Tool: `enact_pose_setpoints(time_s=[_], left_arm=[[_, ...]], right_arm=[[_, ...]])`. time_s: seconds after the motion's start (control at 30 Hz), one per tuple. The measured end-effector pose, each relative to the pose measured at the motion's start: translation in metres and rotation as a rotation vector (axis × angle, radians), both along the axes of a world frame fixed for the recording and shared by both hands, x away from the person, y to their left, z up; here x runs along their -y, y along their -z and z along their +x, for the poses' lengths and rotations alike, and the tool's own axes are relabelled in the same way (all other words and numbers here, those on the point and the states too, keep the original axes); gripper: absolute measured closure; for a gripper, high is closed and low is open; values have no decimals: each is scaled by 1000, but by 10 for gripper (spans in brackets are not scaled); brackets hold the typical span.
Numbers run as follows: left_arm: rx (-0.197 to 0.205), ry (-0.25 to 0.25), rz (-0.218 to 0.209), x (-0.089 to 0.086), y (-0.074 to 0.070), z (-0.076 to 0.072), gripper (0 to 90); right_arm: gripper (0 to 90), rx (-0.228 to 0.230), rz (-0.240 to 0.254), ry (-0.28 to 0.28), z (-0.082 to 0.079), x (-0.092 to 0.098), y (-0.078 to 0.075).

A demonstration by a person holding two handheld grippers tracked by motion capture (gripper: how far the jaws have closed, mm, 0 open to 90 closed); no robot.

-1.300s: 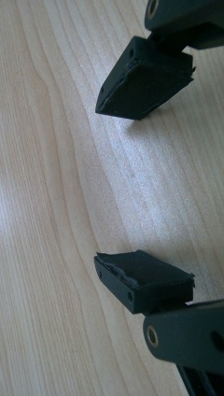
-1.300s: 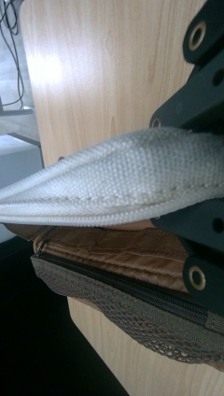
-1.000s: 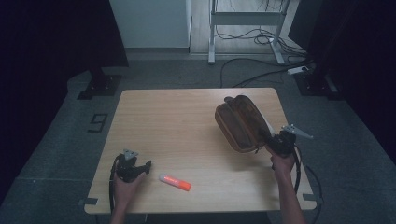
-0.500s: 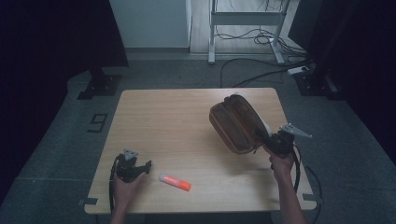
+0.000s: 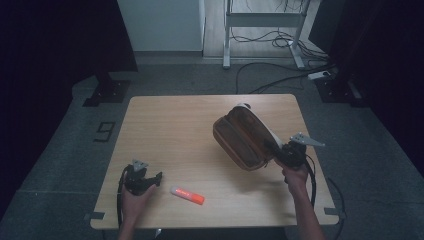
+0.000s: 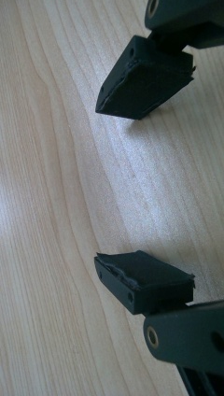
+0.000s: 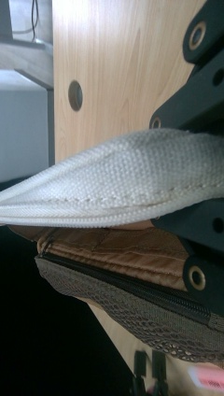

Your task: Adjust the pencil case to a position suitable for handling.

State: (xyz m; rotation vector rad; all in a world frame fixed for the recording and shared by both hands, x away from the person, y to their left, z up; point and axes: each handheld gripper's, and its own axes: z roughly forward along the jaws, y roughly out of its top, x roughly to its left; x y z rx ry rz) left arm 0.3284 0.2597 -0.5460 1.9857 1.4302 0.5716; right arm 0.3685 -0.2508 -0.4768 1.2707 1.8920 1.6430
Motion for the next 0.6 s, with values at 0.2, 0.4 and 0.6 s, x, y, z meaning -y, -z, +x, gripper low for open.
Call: enact_pose_setpoints(time_s=[0.2,0.4,0.6], left_arm=[[0,-2,0,0,0,1,231],[-1,-3,1,1,0,2,230],[1,-5,2,1,0,0,234]], right_arm=[[834,-15,-9,-38,-4,-10,4],[834,-24,15,-64,-10,-14,8],[834,-16,22,-96,-10,-18,10]])
